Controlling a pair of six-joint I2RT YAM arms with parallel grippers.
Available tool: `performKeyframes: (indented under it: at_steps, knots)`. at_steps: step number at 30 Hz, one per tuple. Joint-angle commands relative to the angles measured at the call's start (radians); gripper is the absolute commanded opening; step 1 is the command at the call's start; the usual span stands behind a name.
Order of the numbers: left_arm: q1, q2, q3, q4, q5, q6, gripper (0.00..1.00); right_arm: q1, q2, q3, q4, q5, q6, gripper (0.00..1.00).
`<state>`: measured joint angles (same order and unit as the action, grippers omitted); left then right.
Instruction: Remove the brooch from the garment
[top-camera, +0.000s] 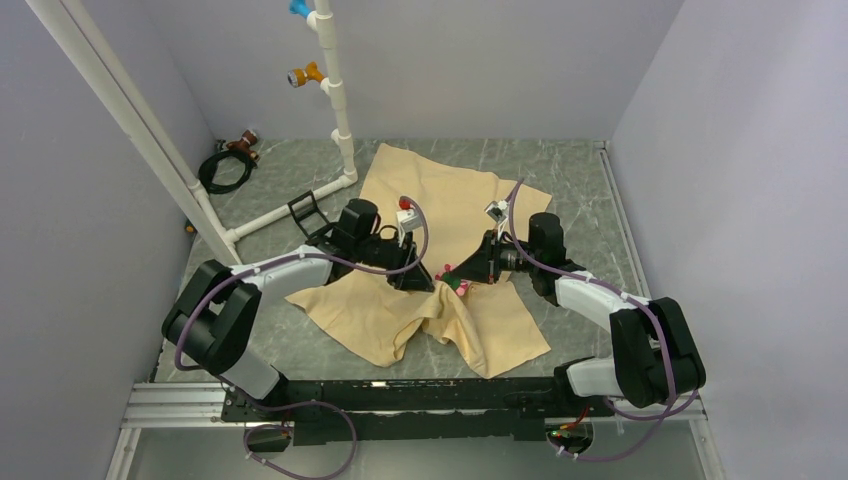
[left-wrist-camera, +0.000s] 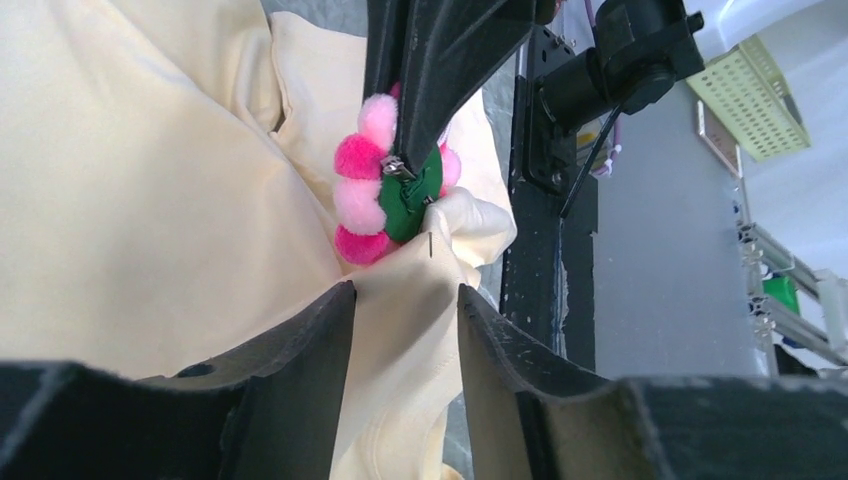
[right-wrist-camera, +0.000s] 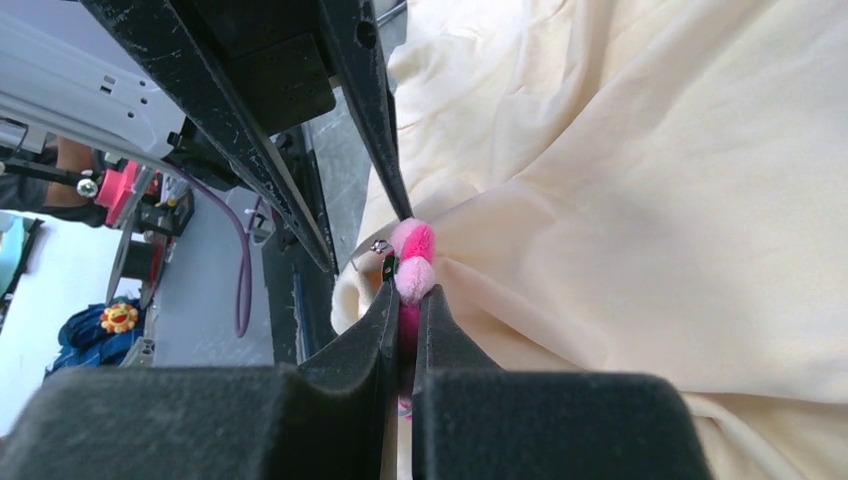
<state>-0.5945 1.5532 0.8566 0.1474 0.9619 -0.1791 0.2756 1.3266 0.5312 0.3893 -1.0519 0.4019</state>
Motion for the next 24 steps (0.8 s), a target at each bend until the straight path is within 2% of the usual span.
performKeyframes:
  at_steps: [1,3,7,11,24]
  knots:
    - [-0.026,-0.002,0.016,-0.006,-0.001,0.075,0.43,-0.004,-0.01,0.013,0.002,0.007,-0.036,0.0]
    - [-0.028,0.002,0.022,-0.005,0.0,0.072,0.36,-0.004,-0.011,0.013,-0.008,0.01,-0.05,0.0]
    - [-0.027,-0.001,0.03,-0.014,-0.015,0.089,0.15,-0.004,-0.018,0.021,-0.048,0.018,-0.095,0.0]
    - [-0.026,-0.008,0.044,-0.037,-0.003,0.105,0.0,-0.004,-0.031,0.036,-0.126,0.047,-0.177,0.0]
    - [-0.025,-0.025,0.052,-0.125,0.014,0.195,0.0,-0.004,-0.054,0.101,-0.374,0.174,-0.379,0.0]
